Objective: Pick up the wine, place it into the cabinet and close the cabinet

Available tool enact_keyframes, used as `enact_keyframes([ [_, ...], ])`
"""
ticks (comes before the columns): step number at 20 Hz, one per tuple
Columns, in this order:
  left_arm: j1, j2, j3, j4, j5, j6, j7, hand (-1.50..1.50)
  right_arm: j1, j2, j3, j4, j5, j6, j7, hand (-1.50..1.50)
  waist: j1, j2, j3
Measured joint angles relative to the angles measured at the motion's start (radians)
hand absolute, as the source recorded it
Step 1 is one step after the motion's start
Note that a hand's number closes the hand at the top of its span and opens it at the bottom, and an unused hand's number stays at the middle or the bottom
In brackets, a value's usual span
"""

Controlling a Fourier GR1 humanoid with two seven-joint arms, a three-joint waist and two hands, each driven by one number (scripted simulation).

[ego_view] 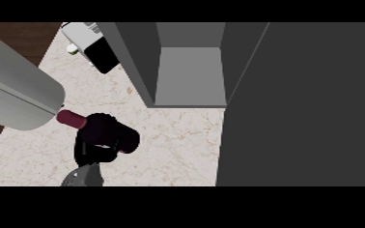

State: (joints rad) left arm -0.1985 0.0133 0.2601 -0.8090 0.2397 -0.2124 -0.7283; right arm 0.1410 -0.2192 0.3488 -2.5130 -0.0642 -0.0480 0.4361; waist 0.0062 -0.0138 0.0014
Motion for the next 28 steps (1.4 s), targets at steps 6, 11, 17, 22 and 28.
enact_keyframes([
  [6, 0.131, -0.010, -0.145, -0.257, 0.044, -0.008, 0.090, 1.50, 0.018, -0.001, 0.001, -0.002, -0.002, 0.008, -0.011, -1.50, -0.004, 0.000, 0.000],
  [11, 0.192, -0.012, -0.279, -0.490, 0.078, 0.096, 0.219, 1.50, 0.007, -0.002, -0.010, -0.001, -0.005, 0.017, -0.010, -1.50, -0.005, 0.003, 0.000],
  [17, 0.177, -0.013, -0.447, -0.724, 0.077, 0.317, 0.394, 1.50, -0.005, 0.008, -0.012, 0.003, -0.006, 0.020, -0.006, -1.50, -0.011, 0.006, 0.000],
  [22, 0.116, -0.013, -0.559, -0.810, 0.084, 0.494, 0.502, 1.50, 0.003, 0.012, -0.007, 0.000, -0.008, 0.021, -0.002, -1.50, -0.018, 0.008, -0.001],
  [28, -0.026, -0.013, -0.612, -0.796, 0.098, 0.681, 0.615, 1.50, 0.025, 0.008, -0.015, -0.002, -0.010, 0.039, -0.023, -1.50, -0.024, 0.010, -0.001],
])
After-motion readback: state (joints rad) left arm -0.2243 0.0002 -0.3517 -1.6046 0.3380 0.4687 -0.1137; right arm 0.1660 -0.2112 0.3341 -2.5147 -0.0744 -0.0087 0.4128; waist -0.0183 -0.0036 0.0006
